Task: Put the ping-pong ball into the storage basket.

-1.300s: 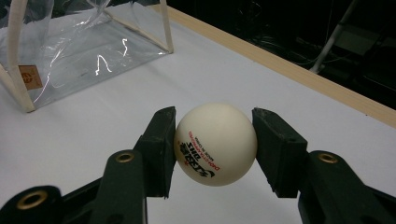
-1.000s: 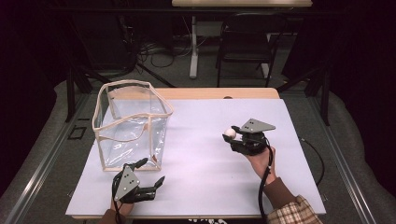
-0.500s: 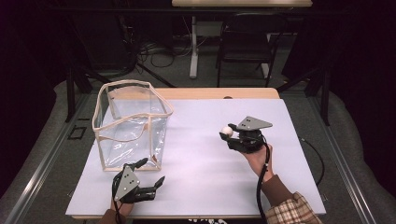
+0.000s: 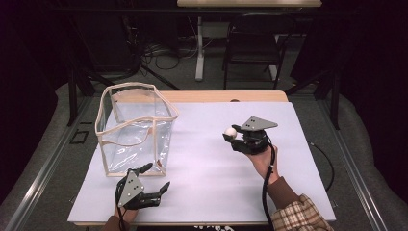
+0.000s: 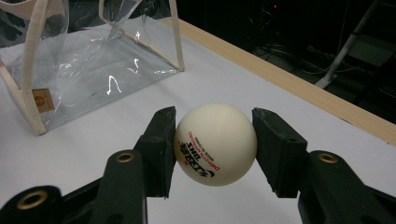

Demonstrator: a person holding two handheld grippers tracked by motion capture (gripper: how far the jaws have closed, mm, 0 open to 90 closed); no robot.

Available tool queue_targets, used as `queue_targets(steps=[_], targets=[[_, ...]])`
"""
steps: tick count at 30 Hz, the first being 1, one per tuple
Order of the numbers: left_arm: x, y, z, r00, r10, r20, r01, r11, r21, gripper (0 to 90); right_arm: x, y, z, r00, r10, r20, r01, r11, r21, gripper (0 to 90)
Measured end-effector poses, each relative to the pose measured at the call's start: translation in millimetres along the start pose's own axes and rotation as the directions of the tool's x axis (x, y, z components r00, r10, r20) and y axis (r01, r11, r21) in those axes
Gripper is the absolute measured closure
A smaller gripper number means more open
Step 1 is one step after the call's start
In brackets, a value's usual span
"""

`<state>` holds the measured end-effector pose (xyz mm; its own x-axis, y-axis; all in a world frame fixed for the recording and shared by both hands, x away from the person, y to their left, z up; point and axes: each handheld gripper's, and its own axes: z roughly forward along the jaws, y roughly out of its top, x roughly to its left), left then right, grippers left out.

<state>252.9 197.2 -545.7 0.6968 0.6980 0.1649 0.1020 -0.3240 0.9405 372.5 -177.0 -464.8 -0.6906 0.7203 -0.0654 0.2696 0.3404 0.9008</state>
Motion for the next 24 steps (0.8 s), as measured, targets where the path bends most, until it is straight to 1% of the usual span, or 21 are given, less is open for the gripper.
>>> queue_targets(steps=[11, 24], targets=[[0.2, -0.1, 0.3, 1.0, 0.0, 0.001, 0.0, 1.0, -0.001, 15.9, -1.1, 4.1, 5.5, 0.9999, 0.008, -0.012, -0.008, 1.0, 0.001, 51.0], [-0.1, 0.0, 0.0, 1.0, 0.0, 0.001, 0.0, 1.0, 0.001, 15.9, 1.3, 19.0, 8.4, 0.9997, -0.005, -0.024, 0.004, 0.9998, -0.022, 51.0]])
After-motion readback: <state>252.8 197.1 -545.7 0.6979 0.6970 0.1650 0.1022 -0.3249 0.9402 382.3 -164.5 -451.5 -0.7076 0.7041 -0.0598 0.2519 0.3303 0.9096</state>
